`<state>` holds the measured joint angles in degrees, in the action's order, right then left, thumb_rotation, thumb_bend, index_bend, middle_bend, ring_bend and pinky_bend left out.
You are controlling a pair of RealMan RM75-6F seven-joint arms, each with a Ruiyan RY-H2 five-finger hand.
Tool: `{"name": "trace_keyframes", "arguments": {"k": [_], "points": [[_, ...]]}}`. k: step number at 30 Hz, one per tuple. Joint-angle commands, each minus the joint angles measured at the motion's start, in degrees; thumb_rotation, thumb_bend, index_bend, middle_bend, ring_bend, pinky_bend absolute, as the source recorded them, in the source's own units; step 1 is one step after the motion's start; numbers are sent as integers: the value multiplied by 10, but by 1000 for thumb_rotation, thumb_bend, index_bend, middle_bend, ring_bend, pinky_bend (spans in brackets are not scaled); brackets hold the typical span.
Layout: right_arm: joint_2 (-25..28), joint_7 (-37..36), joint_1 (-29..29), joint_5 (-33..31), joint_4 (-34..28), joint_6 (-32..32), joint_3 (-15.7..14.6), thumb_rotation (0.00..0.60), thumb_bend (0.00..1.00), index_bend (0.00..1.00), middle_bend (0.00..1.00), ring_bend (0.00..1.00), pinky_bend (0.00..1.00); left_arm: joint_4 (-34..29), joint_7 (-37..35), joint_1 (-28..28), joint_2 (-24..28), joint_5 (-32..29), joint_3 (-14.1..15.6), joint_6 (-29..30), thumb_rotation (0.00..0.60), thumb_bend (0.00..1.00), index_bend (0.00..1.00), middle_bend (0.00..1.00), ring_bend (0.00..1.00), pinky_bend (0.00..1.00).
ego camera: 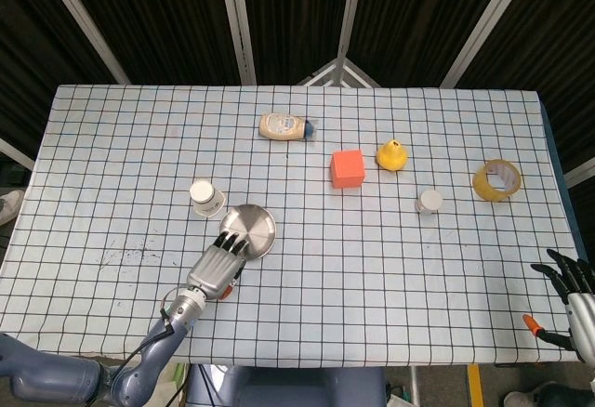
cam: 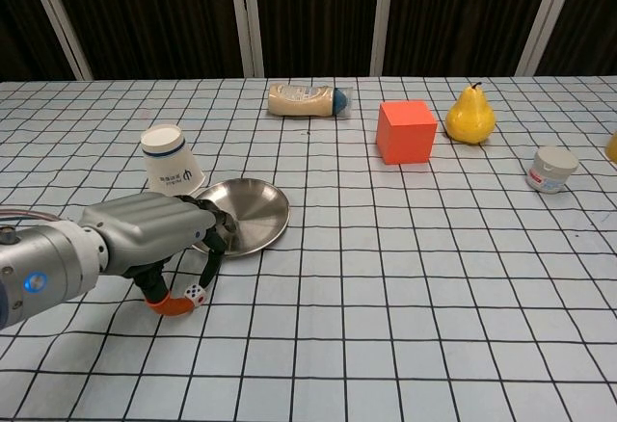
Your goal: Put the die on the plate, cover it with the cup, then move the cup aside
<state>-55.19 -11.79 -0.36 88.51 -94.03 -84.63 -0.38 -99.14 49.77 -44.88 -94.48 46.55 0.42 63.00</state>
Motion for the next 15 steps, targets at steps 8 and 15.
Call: {"name": "trace_keyframes", "arguments": {"k": [8, 15], "points": [[0, -3, 0, 2, 1, -1, -1, 600, 228, 228, 95, 86, 0, -13, -13, 4, 10, 14, -1, 6, 600, 466, 534, 86, 0, 0], [-1, -2, 0, 5, 1, -2, -1, 600, 229, 228, 95, 86, 0, -46, -12, 5, 31, 30, -8, 25, 600, 466, 537, 88, 0, 0]]}}
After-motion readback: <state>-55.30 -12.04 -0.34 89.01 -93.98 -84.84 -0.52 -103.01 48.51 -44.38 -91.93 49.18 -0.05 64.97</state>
